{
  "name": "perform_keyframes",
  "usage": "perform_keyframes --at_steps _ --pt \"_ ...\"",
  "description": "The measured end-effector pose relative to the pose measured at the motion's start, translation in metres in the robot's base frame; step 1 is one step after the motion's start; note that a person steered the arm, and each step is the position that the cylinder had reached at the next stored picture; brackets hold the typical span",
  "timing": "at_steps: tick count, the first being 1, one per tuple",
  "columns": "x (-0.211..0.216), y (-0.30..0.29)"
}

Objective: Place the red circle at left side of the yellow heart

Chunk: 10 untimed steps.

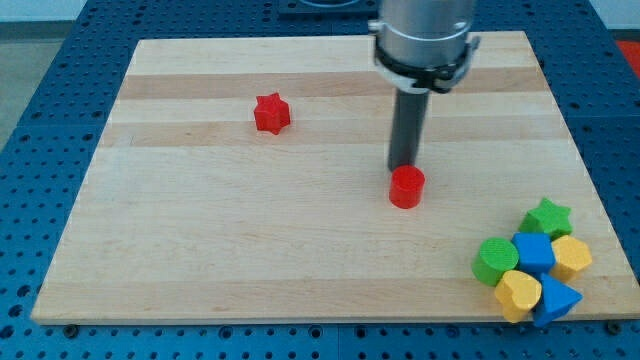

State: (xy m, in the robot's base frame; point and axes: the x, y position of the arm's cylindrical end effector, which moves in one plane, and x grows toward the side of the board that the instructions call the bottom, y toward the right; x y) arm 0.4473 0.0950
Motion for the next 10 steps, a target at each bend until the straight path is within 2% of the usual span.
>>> perform_keyframes --at_steps 1,2,3,5,6,7,9,10 --pt "0.005 0.03" --pt "0.048 0.017" --pt "0.068 0.007" --pt "0.001 0.009" --pt "-0.014 0.004" --pt "-0.013 -0.023" --pt "0.037 -0.03" --pt "0.043 -0.029"
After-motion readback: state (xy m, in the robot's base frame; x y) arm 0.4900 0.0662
